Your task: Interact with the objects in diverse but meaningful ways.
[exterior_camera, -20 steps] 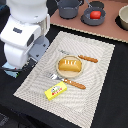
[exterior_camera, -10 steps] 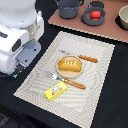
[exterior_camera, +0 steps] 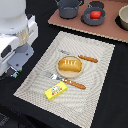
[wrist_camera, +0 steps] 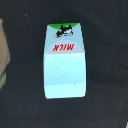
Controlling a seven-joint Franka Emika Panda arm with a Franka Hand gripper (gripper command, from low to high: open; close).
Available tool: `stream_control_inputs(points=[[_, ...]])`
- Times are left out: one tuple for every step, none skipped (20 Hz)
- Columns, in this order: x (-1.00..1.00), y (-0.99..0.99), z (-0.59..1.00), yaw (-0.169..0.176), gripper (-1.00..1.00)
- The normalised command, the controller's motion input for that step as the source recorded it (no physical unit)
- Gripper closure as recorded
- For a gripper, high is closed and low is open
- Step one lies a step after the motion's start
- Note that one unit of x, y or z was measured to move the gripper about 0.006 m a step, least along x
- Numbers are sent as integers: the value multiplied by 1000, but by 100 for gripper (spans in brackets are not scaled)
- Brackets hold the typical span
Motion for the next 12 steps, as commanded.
stream_control_inputs(points=[[-600, 126, -269, 0, -100], [-583, 131, -274, 0, -100], [-597, 123, -286, 0, -100], [-623, 69, -323, 0, -100], [-680, 0, -349, -3, -100], [-726, 0, -366, -15, -100], [-743, -14, -337, -20, -100], [-731, 0, -331, -24, -100], [-726, 0, -337, -24, -100], [-771, -49, -334, -31, -100], [-797, -54, -346, -36, -100], [-797, -20, -343, -36, -100]])
